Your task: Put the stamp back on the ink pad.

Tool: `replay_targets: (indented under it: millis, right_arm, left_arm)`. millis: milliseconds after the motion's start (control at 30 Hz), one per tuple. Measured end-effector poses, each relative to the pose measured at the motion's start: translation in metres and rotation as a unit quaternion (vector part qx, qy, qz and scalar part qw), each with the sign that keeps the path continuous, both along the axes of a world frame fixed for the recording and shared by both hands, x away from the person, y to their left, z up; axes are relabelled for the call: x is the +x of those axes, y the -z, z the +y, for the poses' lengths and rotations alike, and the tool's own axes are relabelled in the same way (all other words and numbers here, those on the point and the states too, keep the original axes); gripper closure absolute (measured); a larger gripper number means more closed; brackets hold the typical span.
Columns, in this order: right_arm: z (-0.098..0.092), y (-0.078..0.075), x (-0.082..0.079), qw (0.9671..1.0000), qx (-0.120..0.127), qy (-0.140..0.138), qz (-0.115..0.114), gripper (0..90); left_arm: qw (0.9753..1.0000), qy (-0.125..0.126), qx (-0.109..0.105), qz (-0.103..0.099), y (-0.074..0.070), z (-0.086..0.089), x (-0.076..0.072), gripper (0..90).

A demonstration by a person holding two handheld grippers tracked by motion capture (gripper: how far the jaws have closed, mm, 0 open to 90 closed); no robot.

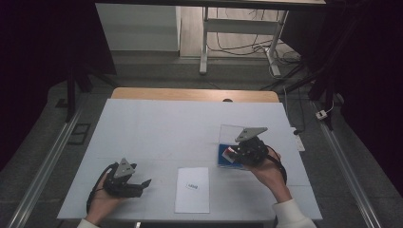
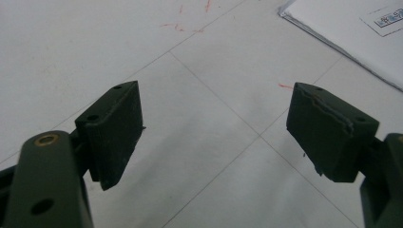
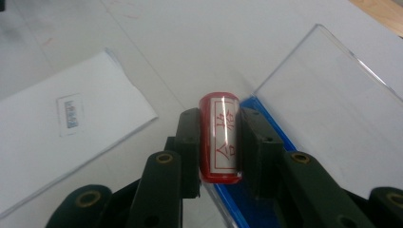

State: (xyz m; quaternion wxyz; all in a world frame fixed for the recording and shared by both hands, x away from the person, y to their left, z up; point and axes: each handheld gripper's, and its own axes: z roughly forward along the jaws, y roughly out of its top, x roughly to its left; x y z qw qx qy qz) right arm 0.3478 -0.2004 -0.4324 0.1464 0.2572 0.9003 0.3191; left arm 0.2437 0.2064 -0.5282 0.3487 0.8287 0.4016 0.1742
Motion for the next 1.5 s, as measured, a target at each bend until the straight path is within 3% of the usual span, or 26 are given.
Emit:
replay_targets:
  millis: [433,800,1300,1500]
  right_arm:
    - [-0.014,0.011,0.012,0.9994,-0.014,0.030,0.007,69.5]
    - [-0.018,0.023,0.020,0.9982,-0.029,0.053,-0.001,69.5]
    - [-0.015,0.035,0.024,0.9978,-0.038,0.054,0.003,68.7]
    - [-0.016,0.032,0.023,0.9984,-0.016,0.054,-0.001,55.1]
  left_arm:
    - [1.0000,0.001,0.005,0.001,0.000,-0.001,0.000,19.7]
    - [1.0000,0.001,0.008,0.001,0.001,-0.001,0.000,19.8]
    - [0.9999,0.005,0.009,0.006,0.002,-0.002,0.000,19.7]
    - [0.9999,0.004,0.008,0.006,0.002,-0.001,0.000,19.7]
